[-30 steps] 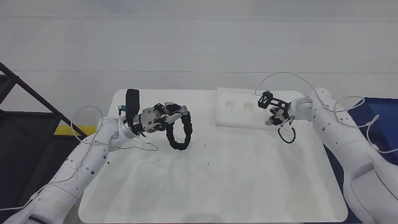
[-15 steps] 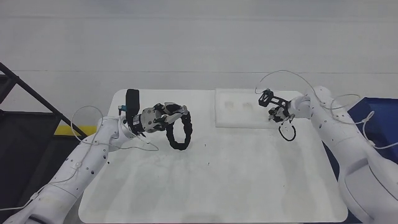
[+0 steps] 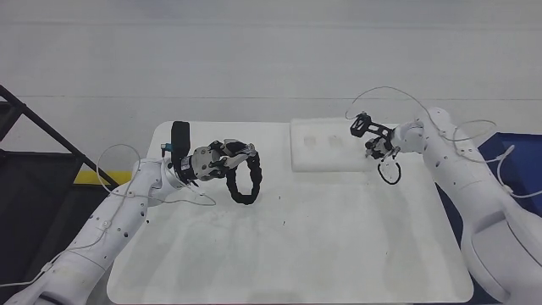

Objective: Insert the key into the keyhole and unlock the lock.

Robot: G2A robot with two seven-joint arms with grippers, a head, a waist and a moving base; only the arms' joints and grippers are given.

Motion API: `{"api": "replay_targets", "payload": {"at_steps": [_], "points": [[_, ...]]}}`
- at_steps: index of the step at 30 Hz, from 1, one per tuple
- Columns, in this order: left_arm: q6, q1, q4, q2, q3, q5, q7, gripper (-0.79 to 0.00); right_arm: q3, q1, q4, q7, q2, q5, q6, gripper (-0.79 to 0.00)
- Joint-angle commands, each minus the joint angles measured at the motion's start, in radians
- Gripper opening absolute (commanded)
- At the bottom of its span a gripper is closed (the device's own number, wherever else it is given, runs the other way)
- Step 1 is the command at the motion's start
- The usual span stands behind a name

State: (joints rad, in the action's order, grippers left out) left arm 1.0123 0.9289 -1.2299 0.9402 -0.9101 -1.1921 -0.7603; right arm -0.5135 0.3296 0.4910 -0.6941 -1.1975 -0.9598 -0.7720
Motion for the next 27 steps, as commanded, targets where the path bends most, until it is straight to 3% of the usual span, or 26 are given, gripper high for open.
{"api": "replay_targets", "payload": {"at_steps": [1,5,15,19,27], "points": [[0.000,0.000,0.000,0.000,0.000,0.000,0.000,-0.785,0.007,0.008,0.036,-0.038,0.003,-0.033,0.037,-0.785],[0.000,0.000,0.000,0.000,0.000,0.000,0.000,-0.785,0.016,0.037,0.124,-0.127,0.008,-0.077,0.105,-0.785],[0.000,0.000,0.000,0.000,0.000,0.000,0.000,-0.785,-0.031,0.077,0.305,-0.294,0.045,-0.072,0.147,-0.785],[0.000,0.000,0.000,0.000,0.000,0.000,0.000,-0.785,-0.106,0.105,0.381,-0.277,0.081,-0.004,0.127,-0.785],[0.000,0.000,0.000,0.000,0.000,0.000,0.000,-0.785,-0.281,0.234,0.521,-0.215,0.158,0.092,0.242,-0.785]]}}
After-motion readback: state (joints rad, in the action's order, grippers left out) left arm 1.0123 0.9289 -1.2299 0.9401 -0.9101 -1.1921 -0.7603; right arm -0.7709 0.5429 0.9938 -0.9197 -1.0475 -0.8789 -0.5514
